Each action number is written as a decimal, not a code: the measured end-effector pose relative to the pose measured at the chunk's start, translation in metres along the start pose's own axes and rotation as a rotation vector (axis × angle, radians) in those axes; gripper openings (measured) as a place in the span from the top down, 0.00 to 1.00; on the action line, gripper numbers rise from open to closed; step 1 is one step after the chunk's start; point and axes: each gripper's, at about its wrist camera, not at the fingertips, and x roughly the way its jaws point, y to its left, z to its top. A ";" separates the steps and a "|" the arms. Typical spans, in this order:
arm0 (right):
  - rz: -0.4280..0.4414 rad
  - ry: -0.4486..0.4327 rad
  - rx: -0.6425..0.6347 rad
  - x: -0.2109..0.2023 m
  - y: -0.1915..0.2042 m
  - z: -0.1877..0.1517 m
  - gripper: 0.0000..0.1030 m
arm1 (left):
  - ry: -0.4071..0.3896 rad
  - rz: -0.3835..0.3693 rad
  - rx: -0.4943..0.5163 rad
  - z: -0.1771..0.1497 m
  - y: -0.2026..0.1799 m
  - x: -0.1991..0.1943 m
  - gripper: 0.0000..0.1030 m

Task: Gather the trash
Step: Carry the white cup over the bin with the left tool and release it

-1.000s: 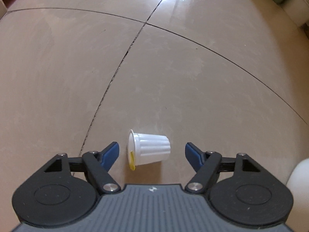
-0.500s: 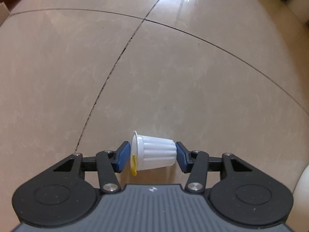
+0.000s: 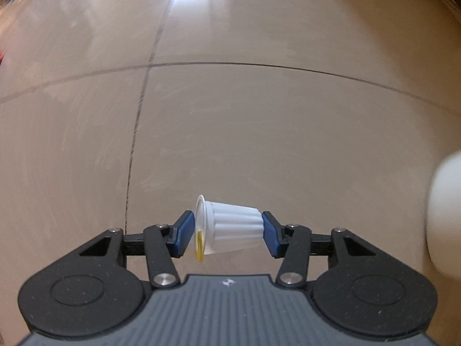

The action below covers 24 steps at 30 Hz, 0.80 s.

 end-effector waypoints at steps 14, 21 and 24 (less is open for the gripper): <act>-0.001 0.012 0.000 0.002 0.001 0.003 0.81 | -0.105 -0.144 0.290 0.020 -0.078 -0.152 0.51; 0.007 0.013 0.005 0.001 -0.001 0.001 0.82 | -0.254 -0.297 0.400 0.042 -0.146 -0.240 0.51; 0.011 0.016 0.006 0.000 -0.002 0.001 0.82 | -0.268 -0.367 0.452 0.044 -0.186 -0.255 0.51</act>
